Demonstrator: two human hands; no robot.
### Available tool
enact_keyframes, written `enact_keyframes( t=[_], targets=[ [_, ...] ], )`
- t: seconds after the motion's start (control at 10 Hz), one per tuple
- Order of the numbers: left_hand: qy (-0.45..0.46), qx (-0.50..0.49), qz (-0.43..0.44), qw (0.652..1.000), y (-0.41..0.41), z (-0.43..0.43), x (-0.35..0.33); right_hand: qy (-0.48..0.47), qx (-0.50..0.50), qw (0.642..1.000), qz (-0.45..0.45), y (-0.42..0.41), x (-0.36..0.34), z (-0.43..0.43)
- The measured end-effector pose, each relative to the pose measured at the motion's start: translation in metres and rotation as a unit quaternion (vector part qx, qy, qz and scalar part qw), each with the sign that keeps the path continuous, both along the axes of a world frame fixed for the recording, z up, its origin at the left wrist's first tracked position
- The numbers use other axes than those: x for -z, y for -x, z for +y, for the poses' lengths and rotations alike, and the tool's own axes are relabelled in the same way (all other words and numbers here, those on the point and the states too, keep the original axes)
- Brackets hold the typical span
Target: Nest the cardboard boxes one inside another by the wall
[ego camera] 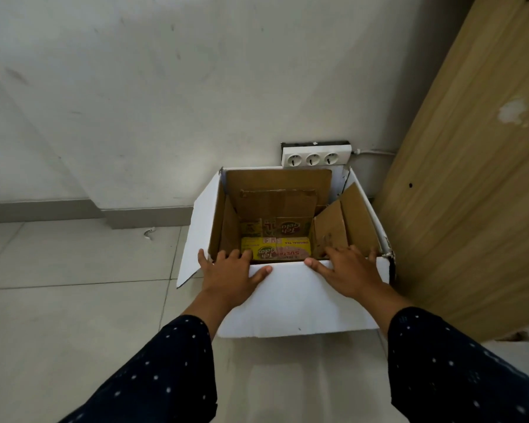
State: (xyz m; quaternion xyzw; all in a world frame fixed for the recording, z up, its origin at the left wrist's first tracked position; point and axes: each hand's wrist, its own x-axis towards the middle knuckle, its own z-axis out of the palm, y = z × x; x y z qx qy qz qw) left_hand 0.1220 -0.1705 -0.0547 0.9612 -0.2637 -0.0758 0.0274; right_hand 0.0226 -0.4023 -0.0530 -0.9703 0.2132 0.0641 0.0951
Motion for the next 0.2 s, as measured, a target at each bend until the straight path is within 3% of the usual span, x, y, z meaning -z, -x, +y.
enact_keyframes(
  t=[0.2],
  targets=[
    [0.056,0.018,-0.027,0.998,0.014,0.012,-0.060,-0.007,-0.053,0.996,-0.076,-0.008,-0.061,0.044]
  ],
)
